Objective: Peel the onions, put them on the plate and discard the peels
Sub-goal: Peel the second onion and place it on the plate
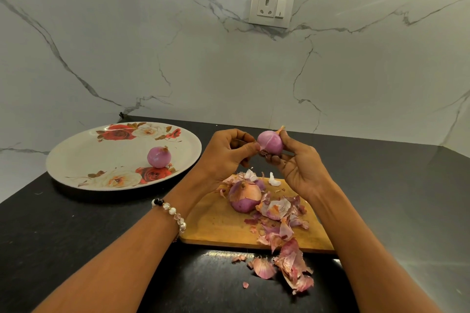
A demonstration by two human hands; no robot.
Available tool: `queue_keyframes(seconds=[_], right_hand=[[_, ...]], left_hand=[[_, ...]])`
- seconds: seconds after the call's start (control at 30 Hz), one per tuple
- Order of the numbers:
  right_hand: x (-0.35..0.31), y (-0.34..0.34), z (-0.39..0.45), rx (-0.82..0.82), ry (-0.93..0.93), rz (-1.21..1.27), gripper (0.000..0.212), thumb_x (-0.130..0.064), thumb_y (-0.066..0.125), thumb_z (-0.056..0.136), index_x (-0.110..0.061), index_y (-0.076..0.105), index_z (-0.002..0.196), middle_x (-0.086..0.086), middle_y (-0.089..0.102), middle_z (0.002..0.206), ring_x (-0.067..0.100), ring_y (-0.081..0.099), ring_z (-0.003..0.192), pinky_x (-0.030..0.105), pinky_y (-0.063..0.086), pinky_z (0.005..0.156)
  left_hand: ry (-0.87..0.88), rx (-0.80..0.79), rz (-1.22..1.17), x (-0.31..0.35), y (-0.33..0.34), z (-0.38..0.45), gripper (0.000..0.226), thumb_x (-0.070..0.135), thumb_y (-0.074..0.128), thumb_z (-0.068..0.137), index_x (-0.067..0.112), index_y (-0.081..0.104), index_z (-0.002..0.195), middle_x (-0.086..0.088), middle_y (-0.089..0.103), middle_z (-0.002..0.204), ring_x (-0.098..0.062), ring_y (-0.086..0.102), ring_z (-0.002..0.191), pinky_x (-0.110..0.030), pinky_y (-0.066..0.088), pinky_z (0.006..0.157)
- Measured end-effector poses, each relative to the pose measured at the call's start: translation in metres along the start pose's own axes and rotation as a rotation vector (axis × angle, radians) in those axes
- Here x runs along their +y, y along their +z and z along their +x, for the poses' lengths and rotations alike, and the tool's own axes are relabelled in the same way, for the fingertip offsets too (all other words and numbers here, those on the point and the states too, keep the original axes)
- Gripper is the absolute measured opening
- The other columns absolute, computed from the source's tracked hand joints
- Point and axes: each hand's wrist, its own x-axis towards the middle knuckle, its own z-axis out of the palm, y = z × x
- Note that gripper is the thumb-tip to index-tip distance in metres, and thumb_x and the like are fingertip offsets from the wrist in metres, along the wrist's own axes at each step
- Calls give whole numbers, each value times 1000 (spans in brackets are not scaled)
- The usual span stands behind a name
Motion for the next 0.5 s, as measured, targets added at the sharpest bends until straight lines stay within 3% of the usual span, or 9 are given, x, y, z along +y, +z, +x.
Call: queue_keyframes(seconds=[0.07, 0.13, 0.33, 0.43, 0.5], right_hand=[[0, 2, -1, -16, -15, -14, 28, -20, 57, 98, 6, 65, 105, 26, 65, 97, 23, 67, 62, 20, 53, 47], [1, 3, -1, -29, -29, -49, 25, -18, 56, 99, 5, 64, 101, 25, 66, 93, 24, 69, 63, 22, 56, 50], [6, 2, 3, -49, -34, -132, 30, -17, 54, 101, 9, 62, 111, 27, 67, 102, 24, 73, 68, 25, 59, 56], [2, -2, 5, -33, -44, -97, 26, -18, 53, 101, 6, 63, 105, 24, 67, 99, 22, 71, 68, 23, 58, 56], [-2, -5, 6, -22, -51, -65, 26, -20, 54, 101, 4, 63, 104, 23, 68, 96, 23, 71, 70, 23, 58, 56]], left_hand=[[-47, 37, -3, -2, -1, 1, 14, 13, 70, 84, 11, 65, 97, -4, 68, 78, -9, 63, 61, -21, 53, 56], [-3, 78, 142, -7, -1, 2, 14, 15, 69, 85, 10, 69, 99, -1, 68, 78, -11, 62, 63, -21, 53, 56], [87, 111, 376, -10, 1, 1, 15, 14, 60, 90, 10, 74, 92, 6, 63, 69, -9, 58, 63, -17, 46, 57], [83, 55, 396, -10, -2, 0, 24, 12, 52, 94, 14, 71, 109, 4, 69, 88, -4, 57, 69, -8, 44, 60], [75, 41, 415, -11, -1, 0, 28, 13, 50, 96, 14, 66, 119, -1, 69, 111, -5, 59, 83, -14, 50, 73]])
